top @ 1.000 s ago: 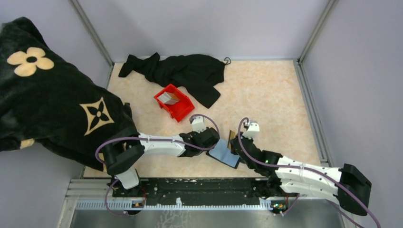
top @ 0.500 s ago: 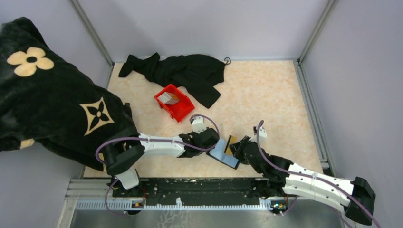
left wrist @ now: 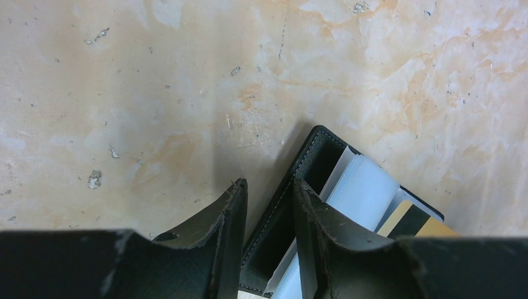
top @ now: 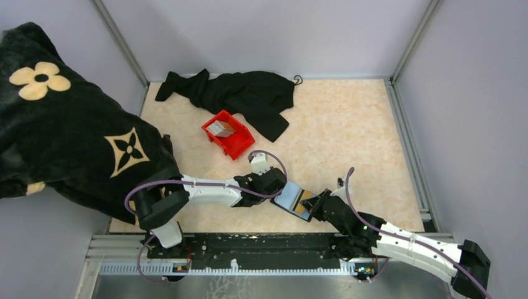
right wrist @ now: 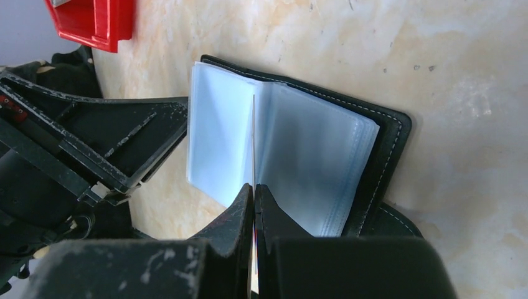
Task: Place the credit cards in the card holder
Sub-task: Open the card holder at the center of the board.
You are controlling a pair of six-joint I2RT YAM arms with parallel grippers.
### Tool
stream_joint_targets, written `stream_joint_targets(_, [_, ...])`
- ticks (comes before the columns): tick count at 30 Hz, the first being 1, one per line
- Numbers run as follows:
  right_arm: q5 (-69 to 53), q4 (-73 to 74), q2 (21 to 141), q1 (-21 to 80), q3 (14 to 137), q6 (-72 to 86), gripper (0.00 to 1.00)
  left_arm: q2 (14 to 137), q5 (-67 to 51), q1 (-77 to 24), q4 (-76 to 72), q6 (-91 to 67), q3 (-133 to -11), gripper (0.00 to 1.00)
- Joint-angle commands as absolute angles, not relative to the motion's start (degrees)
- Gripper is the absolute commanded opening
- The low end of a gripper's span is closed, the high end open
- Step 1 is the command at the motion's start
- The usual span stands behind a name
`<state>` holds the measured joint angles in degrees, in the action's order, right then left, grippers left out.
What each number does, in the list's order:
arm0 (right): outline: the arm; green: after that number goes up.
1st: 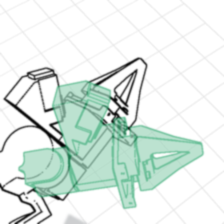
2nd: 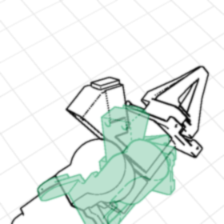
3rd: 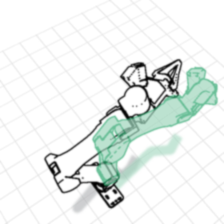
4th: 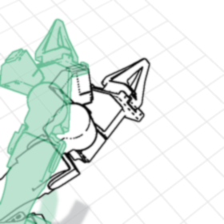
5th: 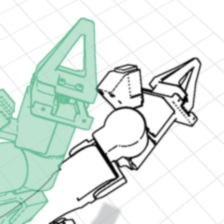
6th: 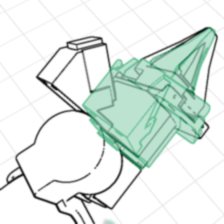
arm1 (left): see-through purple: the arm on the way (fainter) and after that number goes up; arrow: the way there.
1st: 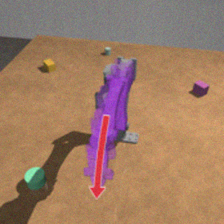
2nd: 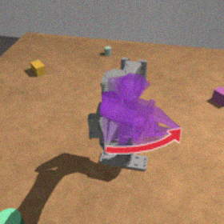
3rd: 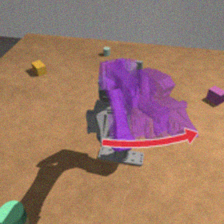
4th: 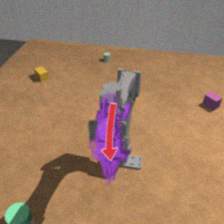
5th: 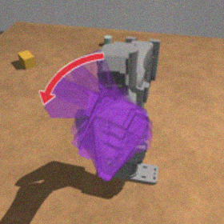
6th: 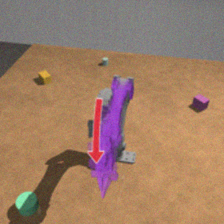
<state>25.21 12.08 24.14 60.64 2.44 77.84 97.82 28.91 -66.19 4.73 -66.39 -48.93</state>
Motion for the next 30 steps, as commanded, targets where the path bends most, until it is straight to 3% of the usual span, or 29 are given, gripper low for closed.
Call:
stream_joint_targets(1, [24.4, 10.1, 22.5, 61.4, 1.7, 82.0, 0.0, 102.7, 22.4, -66.8, 13.0, -66.8, -45.5, 0.41])
stream_joint_targets(30, [24.8, 18.9, 13.2, 61.3, -1.6, 88.6, 0.0, 103.0, 22.1, -66.8, 13.4, -67.0, -45.3, 0.41])
